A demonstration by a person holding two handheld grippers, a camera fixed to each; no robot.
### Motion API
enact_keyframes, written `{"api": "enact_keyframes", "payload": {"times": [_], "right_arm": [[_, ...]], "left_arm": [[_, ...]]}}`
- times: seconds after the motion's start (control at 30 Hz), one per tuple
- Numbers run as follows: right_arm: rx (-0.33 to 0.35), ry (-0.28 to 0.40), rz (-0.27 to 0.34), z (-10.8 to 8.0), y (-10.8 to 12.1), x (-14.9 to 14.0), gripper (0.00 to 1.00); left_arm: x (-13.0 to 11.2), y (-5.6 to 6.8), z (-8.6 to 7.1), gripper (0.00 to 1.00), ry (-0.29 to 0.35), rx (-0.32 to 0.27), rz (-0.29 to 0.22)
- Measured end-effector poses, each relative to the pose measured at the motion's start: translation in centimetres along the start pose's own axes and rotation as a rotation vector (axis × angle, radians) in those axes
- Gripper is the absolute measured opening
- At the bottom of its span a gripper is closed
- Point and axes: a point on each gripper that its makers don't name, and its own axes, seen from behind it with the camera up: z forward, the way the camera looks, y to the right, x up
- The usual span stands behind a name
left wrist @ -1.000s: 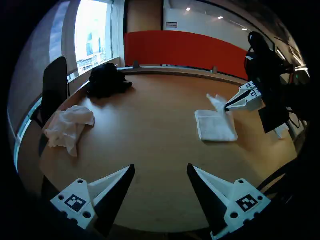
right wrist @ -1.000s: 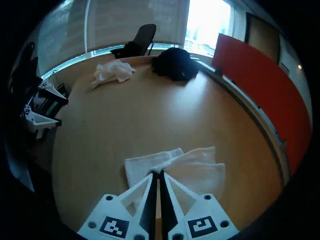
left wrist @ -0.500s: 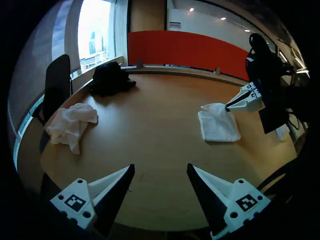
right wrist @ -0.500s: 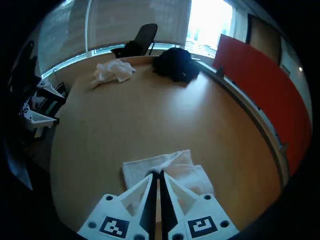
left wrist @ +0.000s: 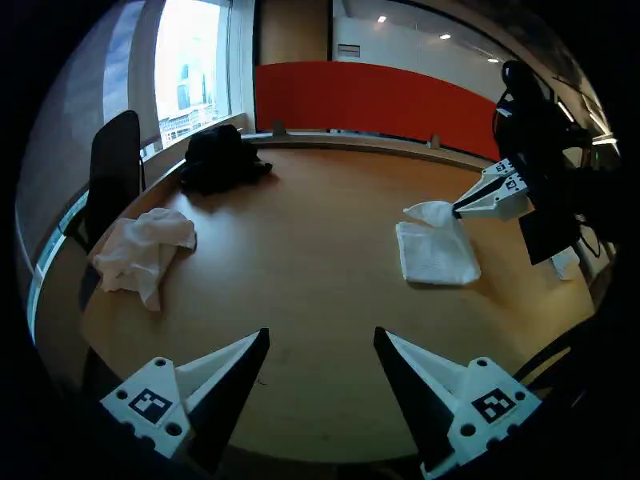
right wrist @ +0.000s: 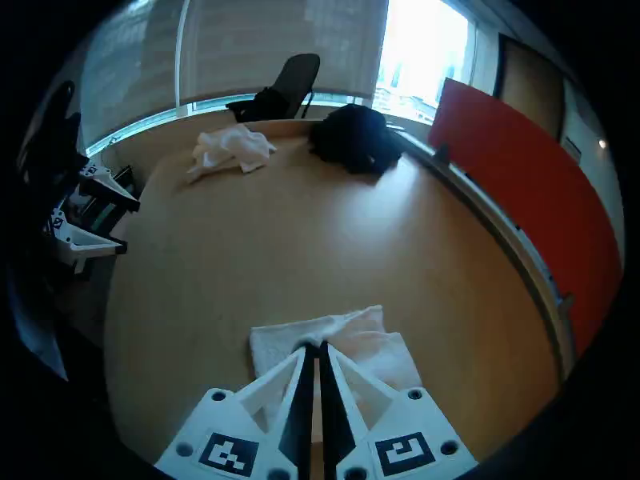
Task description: Fold towel
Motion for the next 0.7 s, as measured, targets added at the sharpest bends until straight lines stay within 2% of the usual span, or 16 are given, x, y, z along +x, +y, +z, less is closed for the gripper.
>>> {"api": "enact_keyframes", "payload": {"times": [0.27,0.4,0.53,0.6,0.63,0.67,0.7], "right_arm": [[0.027,-0.009,-0.014,0.8,-1.0,-0.6,0.05],[0.033,-0.013,-0.015,1.3,-1.3,-0.9,0.1],[0.032,-0.013,-0.007,1.5,-1.4,-1.0,0.35],[0.032,-0.012,0.0,1.4,-1.4,-1.0,0.57],[0.031,-0.012,0.004,1.3,-1.4,-1.1,0.65],[0.03,-0.012,0.008,1.3,-1.4,-1.2,0.71],[0.028,-0.013,0.012,1.2,-1.4,-1.3,0.72]], "left_arm": [[-0.1,-0.1,0.0,0.97,-0.002,0.004,0.001],[-0.3,-0.2,0.0,0.97,-0.006,0.007,0.0],[-0.4,-0.2,-0.1,0.97,-0.007,0.009,0.0],[-0.4,-0.2,-0.1,0.97,-0.008,0.01,-0.001],[-0.4,-0.2,-0.1,0.97,-0.009,0.009,-0.001],[-0.5,-0.1,-0.1,0.97,-0.01,0.009,-0.002],[-0.5,-0.1,-0.1,0.97,-0.01,0.009,-0.003]]}}
